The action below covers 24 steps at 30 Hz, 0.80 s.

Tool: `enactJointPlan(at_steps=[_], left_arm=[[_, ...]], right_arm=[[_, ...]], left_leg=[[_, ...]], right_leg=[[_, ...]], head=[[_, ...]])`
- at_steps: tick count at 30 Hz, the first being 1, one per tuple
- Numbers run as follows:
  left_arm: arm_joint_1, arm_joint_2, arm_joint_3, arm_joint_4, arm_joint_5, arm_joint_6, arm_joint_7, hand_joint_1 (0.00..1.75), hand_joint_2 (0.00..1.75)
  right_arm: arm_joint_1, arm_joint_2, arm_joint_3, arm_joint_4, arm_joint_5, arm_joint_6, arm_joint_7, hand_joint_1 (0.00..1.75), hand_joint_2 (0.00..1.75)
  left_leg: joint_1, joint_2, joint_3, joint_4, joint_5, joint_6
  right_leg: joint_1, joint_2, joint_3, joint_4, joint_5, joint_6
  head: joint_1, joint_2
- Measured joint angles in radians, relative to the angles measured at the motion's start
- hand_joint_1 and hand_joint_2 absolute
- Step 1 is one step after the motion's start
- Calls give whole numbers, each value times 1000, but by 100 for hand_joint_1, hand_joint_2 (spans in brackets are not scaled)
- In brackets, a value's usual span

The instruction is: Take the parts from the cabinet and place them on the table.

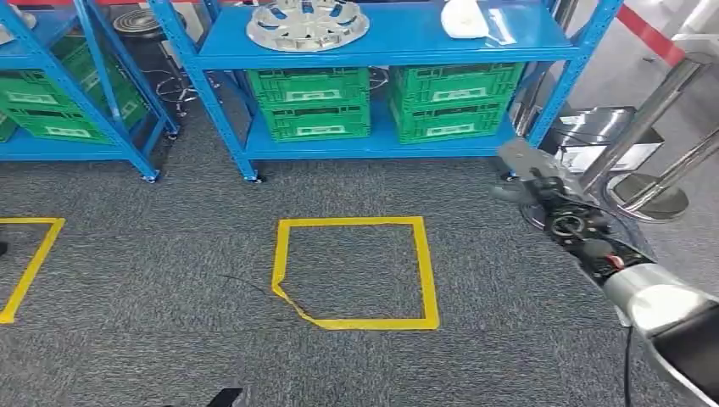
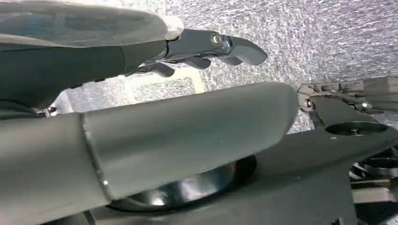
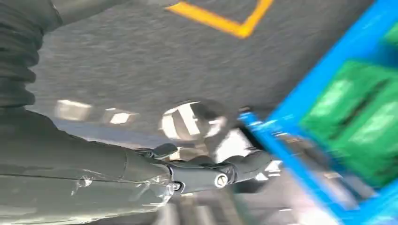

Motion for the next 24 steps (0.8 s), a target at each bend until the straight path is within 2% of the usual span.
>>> enactJointPlan(at_steps=[5, 9, 12, 16, 19, 24], left_arm=[[3, 0, -11, 3, 25, 1, -14, 0, 0], [20, 1, -15, 5, 27, -12, 2, 0, 0], [25, 3, -25, 8, 10, -24, 38, 0, 0], [27, 10, -55, 13, -31, -34, 60, 0, 0], [22, 16, -72, 16, -46, -34, 61, 0, 0], [-25, 31, -98, 18, -65, -33, 46, 0, 0]], right_arm=[[0, 77, 6, -13, 46, 22, -38, 0, 175], [23, 100, 6, -50, 140, -10, -7, 0, 175], [68, 100, -10, -89, 227, -45, 47, 0, 175], [175, 62, -74, -186, 339, -88, 124, 0, 175], [232, 40, -126, -239, 375, -84, 127, 0, 175], [260, 27, -196, -275, 391, -75, 82, 0, 175]], left_leg=[[0, -1, 0, 0, 0, 0], [0, -1, 0, 0, 0, 0], [0, -1, 1, 0, 0, 0], [0, -1, 1, 1, -1, 0], [0, -1, 0, 1, -1, 0], [0, 1, 1, 1, -1, 0]], right_leg=[[0, 0, -1, 0, 0, 0], [0, -1, 0, 0, -1, -1], [0, 0, -1, -1, -1, 0], [0, -1, 0, -2, -1, 0], [0, -1, 0, -2, -1, 1], [0, 2, 0, -2, 1, 1]], head=[[0, 0], [0, 0], [0, 0], [0, 0], [0, 0], [0, 0]])
